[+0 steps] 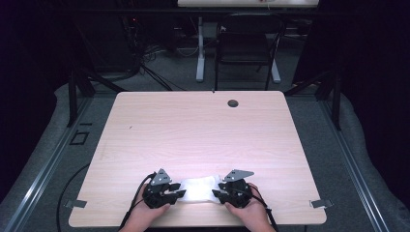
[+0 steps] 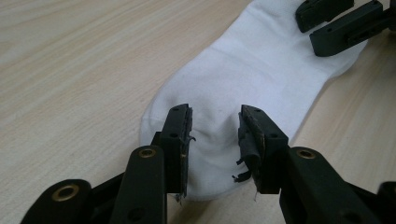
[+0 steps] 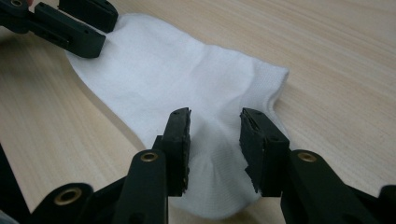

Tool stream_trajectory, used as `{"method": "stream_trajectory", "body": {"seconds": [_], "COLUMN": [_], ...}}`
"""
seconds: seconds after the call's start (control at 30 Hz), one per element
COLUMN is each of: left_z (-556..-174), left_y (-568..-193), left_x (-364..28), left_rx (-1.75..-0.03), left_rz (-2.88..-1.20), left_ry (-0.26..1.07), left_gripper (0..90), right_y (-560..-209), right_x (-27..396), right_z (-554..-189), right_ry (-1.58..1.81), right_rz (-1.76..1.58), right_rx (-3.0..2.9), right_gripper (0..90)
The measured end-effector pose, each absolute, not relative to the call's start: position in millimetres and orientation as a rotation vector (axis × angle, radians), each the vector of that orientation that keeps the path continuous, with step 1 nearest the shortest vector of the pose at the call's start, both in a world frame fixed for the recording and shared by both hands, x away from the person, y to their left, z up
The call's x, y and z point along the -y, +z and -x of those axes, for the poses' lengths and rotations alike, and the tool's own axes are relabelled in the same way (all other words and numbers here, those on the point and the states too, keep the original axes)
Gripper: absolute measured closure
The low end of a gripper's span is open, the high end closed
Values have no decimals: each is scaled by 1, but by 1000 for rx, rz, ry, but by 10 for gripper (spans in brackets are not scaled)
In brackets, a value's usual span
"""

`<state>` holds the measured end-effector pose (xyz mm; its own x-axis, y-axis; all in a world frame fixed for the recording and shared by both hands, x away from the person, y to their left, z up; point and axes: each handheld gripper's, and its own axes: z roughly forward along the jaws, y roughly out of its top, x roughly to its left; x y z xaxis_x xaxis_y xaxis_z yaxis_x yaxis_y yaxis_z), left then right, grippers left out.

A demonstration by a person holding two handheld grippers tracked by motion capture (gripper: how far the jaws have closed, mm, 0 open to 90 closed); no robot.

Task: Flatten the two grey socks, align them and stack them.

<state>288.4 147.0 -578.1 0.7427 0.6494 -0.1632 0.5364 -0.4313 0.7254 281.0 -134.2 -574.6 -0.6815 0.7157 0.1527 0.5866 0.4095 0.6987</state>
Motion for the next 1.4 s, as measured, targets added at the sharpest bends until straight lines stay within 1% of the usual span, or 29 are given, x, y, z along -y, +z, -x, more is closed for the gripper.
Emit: {"method": "stream_trajectory", "body": {"seconds": [0.43, 0.67, 1.03, 1.07, 1.1, 1.13, 1.23, 1.4], "left_z": [-312, -322, -328, -327, -327, -327, -325, -322], "left_y": [-578, -580, -581, -581, -580, -580, -577, -570], "left_x": [-157, -159, -160, -159, -159, -159, -162, -170], "left_rx": [-960, -980, -996, -1005, -1005, -1011, -1008, -1024], "left_rz": [-2092, -2071, -2045, -2038, -2037, -2029, -2010, -1971], "left_ry": [190, 203, 216, 220, 220, 223, 222, 227], "left_gripper": [634, 635, 632, 627, 593, 593, 542, 510], "right_y": [-572, -574, -576, -576, -576, -576, -572, -562], "right_x": [119, 118, 120, 120, 120, 120, 120, 123], "right_z": [-310, -321, -329, -329, -329, -329, -326, -318], "right_ry": [1097, 1130, 1172, 1174, 1180, 1180, 1210, 1240], "right_rz": [-1205, -1237, -1261, -1258, -1260, -1260, -1259, -1203], "right_rx": [-2495, -2481, -2450, -2452, -2448, -2448, -2426, -2393], "right_gripper": [647, 651, 652, 651, 640, 640, 610, 576]}}
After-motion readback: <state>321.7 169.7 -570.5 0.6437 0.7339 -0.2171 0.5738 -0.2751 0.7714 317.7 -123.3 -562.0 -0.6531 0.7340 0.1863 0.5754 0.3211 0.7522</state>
